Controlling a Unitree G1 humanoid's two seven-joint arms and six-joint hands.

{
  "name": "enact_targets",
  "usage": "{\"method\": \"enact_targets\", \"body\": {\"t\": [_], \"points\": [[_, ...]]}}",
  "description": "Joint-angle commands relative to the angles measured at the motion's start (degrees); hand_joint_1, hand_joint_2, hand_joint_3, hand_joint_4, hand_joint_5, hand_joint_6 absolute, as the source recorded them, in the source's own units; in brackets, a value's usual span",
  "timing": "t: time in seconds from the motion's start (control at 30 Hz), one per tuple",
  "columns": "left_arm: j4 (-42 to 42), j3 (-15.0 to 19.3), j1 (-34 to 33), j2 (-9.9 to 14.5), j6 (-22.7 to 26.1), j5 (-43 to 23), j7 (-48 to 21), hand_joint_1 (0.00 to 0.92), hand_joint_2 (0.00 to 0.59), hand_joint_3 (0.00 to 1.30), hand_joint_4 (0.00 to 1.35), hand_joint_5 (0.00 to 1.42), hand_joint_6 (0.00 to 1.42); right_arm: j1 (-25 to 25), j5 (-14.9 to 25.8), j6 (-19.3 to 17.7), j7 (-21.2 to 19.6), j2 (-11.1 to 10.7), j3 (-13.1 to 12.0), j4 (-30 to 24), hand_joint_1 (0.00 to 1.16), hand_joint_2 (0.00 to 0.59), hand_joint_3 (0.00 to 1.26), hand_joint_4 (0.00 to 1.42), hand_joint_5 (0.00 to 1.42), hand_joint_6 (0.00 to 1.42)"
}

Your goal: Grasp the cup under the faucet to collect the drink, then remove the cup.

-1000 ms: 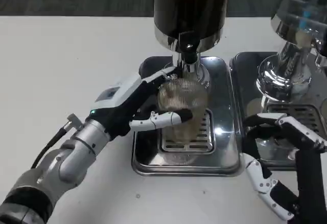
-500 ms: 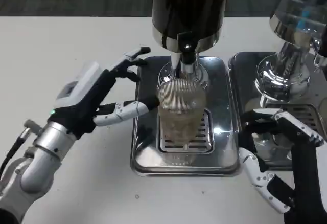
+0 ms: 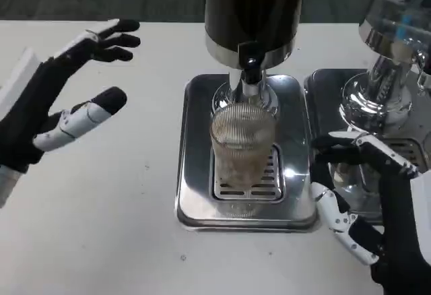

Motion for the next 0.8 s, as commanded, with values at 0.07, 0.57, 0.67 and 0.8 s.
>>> {"method": "enact_targets", "body": {"t": [0.07, 0.57, 0.67, 0.8], "points": [[-7.08, 2.27, -0.62, 1.14, 9.12, -16.79, -18.44, 0.0, 0.081, 0.27, 0.3, 0.32, 0.25, -1.89, 2.71, -1.14, 1.74, -1.1, -0.47, 1.92, 0.48, 0.395, 0.58, 0.63, 0.59, 0.57], [-11.76, 8.27, -8.47, -3.53, 40.35, -31.01, -44.46, 0.0, 0.047, 0.2, 0.15, 0.21, 0.15, -2.15, 5.26, -1.17, 2.98, -1.11, -0.96, 3.19, 0.47, 0.404, 0.58, 0.63, 0.58, 0.56], [-11.78, 8.62, -10.35, -4.27, 45.6, -31.58, -46.93, 0.0, 0.047, 0.17, 0.12, 0.2, 0.13, -1.95, 5.47, -1.12, 2.89, -0.81, -0.99, 3.27, 0.47, 0.404, 0.58, 0.63, 0.58, 0.56], [-11.64, 9.56, -12.47, -5.46, 49.93, -30.9, -48.76, 0.0, 0.047, 0.16, 0.11, 0.19, 0.12, -1.96, 5.81, -1.1, 2.79, -0.29, -1.07, 3.6, 0.47, 0.405, 0.58, 0.63, 0.58, 0.55]]}}
